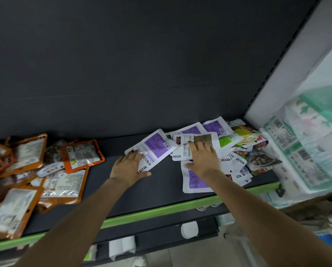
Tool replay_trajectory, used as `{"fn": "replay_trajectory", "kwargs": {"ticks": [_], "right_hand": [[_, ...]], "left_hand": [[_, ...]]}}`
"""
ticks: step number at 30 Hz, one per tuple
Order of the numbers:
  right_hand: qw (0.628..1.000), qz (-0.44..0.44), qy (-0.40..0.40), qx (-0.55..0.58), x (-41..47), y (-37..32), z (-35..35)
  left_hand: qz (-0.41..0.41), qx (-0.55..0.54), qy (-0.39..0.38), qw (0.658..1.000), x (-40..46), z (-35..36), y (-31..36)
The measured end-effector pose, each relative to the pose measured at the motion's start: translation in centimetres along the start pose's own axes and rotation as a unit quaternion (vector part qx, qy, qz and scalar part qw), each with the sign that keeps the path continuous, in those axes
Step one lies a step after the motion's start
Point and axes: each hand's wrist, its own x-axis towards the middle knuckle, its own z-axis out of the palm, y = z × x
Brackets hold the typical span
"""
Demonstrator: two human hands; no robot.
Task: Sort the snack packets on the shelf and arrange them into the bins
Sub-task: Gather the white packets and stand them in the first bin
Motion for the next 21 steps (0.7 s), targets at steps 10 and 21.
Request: {"fn": "replay_trajectory", "kwargs": {"ticks": [10,21], "right_hand": [[0.998,-0.044,0.039,0.038,-0.7,-0.5,-1.4],[0.981,-0.052,0.147,0.117,-2.5,-3.6,-6.7]], "left_hand": [[-0.012,-0.074,0.068,0.995,-2.4,-1.5,-1.3],[-0.102,-0.172,0.201,0.959,-3.8,-5.8,-2.5]]}}
